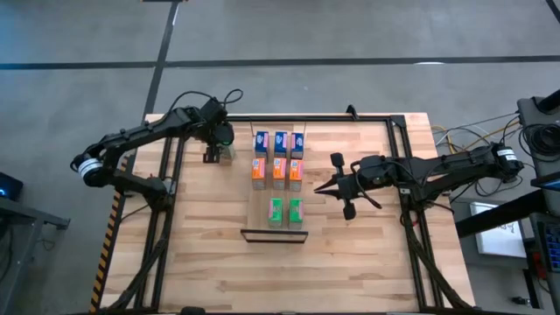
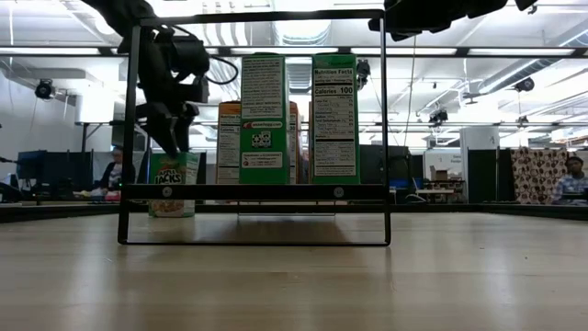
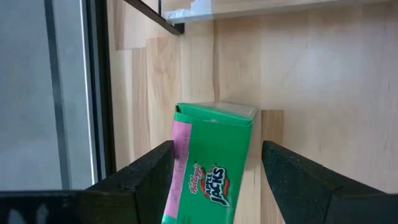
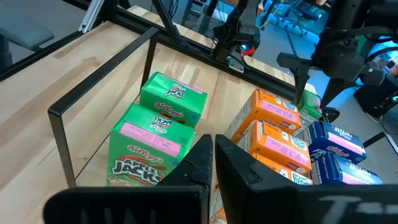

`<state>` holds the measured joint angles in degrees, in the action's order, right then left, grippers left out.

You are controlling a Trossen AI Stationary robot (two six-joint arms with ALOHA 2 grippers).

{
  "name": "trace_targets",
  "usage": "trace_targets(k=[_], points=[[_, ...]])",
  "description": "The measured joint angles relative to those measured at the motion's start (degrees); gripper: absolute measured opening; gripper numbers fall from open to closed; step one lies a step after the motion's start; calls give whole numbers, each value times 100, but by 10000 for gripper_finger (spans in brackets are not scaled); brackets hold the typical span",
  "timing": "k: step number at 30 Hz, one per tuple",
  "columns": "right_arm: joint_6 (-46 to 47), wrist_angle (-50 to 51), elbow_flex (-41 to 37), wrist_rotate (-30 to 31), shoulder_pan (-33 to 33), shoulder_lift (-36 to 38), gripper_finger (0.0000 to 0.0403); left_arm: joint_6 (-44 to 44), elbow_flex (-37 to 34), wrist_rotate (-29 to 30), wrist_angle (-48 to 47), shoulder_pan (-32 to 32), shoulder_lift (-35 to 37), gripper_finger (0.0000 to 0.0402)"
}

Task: Stack cereal on shelf
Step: Put the green cereal box on the shelf aligned with the other green cereal boxes

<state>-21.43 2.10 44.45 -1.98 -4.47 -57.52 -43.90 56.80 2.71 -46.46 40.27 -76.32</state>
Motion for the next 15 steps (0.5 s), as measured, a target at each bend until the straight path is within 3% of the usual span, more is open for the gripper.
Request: trace_targets(k=[12, 15], points=[[50, 41, 0, 2, 0, 0, 8, 19, 76, 32, -56, 24, 104, 225], [49, 41, 0, 2, 0, 0, 8, 505, 156, 65, -51, 26, 90, 229]])
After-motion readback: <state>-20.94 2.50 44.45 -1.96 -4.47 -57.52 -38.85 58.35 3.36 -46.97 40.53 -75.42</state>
